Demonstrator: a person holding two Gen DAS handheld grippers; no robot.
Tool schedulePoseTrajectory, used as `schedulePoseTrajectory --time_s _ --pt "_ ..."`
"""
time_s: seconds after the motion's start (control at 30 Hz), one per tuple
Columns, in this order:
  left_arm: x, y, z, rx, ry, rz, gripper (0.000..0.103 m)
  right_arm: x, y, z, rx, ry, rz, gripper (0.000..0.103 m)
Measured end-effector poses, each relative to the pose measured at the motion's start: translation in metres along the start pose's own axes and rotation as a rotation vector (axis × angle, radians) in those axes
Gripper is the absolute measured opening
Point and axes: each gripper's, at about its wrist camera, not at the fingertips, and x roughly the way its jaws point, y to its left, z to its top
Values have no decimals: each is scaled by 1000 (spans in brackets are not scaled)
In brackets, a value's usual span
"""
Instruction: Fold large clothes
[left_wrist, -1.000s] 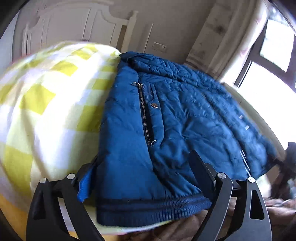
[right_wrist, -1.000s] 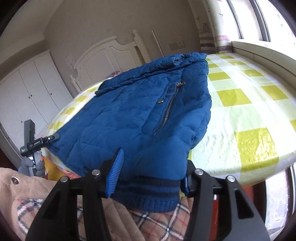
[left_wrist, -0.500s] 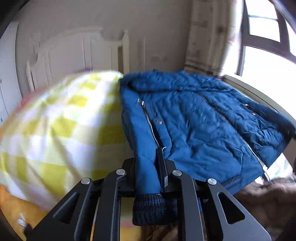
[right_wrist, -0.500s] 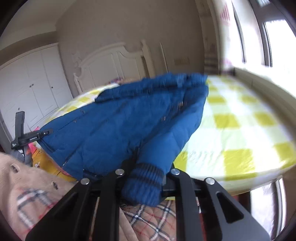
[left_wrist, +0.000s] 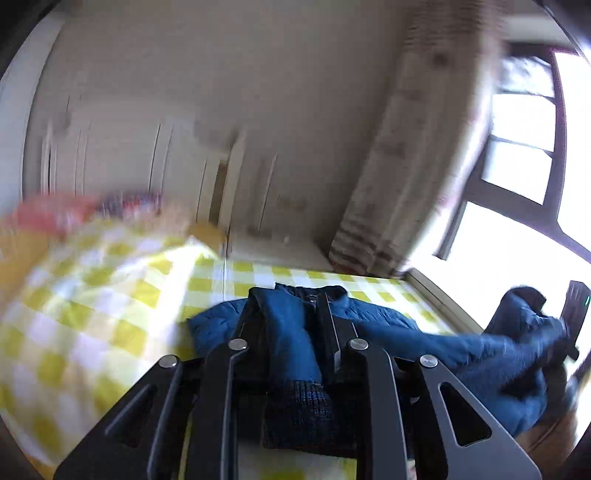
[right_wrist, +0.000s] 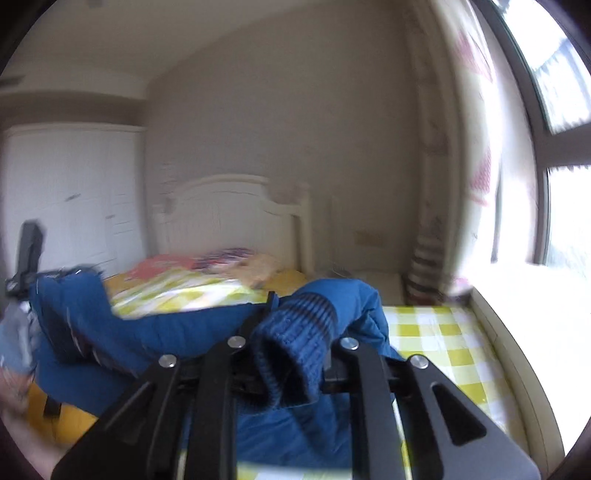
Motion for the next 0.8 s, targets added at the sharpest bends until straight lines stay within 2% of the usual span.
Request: schedulePoseTrajectory --time_s 0.03,0.07,0.1,0.13,0.17,0.2,0.27,0.3,0.33,0.43,0.5,0.53,0.63,0.7,0.8 --pt "27 14 14 -60 51 -1 21 37 -20 8 76 72 10 25" --pt "57 27 23 -114 110 5 21 77 -44 11 176 174 32 35" --pt "94 45 30 -177 190 8 22 109 -65 8 266 253 49 54" --pt "125 62 29 -236 250 5 25 143 -92 -4 387 321 49 63" --pt "143 73 25 -271 284 8 25 161 -109 -15 460 347 45 74" --pt "165 88 18 -308 321 24 28 171 -119 -23 498 353 41 77" --pt "191 102 3 -334 355 47 45 185 -138 -45 536 363 22 77" --pt "199 113 -4 -337 354 72 81 188 -143 -53 530 370 1 77" --pt "202 122 -7 -340 338 88 98 191 -148 -62 507 389 -36 77" --pt "201 145 -12 -358 298 110 99 194 -149 -87 461 450 -102 77" --pt "203 155 -7 -339 282 142 99 201 -152 -95 430 490 -118 77" --pt "206 156 -5 -317 287 131 99 208 -152 -96 403 514 -122 77" --pt "216 151 -6 -257 331 83 99 231 -146 -89 286 561 -131 77" --pt "225 143 -12 -203 399 52 99 241 -142 -84 221 577 -126 77" --pt "237 134 -21 -141 457 40 99 257 -143 -76 196 596 -83 78"
